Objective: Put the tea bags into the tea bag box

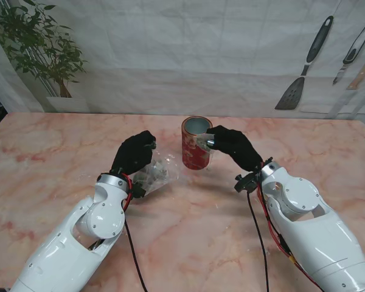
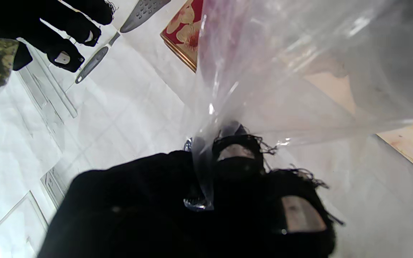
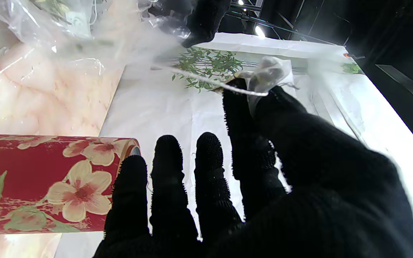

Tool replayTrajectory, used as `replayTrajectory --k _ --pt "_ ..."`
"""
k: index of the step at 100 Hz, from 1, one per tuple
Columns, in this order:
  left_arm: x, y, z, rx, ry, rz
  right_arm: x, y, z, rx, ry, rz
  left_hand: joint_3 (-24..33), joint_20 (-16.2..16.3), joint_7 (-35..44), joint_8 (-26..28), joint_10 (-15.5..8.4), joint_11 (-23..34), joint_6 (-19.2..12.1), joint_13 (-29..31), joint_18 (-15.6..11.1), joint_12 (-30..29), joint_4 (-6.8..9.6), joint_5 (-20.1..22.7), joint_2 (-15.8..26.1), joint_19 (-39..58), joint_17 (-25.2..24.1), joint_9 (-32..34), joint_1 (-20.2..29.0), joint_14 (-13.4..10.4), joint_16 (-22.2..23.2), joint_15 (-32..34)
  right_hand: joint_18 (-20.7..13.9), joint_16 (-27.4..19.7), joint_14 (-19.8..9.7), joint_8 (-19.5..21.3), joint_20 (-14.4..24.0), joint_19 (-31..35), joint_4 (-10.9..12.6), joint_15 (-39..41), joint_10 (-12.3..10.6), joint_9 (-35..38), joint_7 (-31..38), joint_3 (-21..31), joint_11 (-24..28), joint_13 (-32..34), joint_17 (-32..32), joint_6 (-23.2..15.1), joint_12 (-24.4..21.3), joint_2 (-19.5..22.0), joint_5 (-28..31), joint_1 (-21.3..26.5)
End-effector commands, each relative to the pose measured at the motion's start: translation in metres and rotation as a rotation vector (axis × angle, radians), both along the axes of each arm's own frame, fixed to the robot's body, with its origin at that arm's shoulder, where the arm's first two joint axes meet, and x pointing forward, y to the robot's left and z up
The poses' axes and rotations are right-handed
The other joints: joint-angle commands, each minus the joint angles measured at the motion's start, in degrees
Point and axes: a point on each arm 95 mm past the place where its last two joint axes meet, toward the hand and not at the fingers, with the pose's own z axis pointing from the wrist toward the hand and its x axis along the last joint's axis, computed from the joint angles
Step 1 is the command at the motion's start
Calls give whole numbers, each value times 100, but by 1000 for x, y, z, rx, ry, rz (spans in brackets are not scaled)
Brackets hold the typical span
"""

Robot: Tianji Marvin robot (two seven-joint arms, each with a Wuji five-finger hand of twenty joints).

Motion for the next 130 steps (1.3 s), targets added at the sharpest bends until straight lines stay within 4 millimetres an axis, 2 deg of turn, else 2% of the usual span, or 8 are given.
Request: replayTrajectory --k 1,54,130 --pt "-2 0 5 -12 -4 0 2 3 11 -3 -24 8 710 6 -15 66 -118 172 61 309 -2078 87 -96 42 44 1246 -86 166 767 503 57 393 -235 47 -186 25 94 -111 96 39 -101 -59 165 -30 -21 -25 18 -500 16 25 -2 77" --pt "-16 11 6 -42 -8 9 32 17 48 -75 -77 -55 735 6 -36 59 -82 151 90 307 -2005 97 -161 52 15 1255 -90 174 783 516 68 412 -238 90 -212 59 144 -26 61 129 -122 -2 142 -48 38 59 87 -536 80 56 -7 56" --pt "-19 11 2 -37 1 -21 96 30 63 -103 -18 -185 744 8 -37 62 -95 138 90 310 -1992 113 -192 51 14 1261 -89 170 783 522 73 414 -274 107 -262 78 121 -5 23 135 -194 41 127 -112 39 83 126 -652 134 108 -21 25"
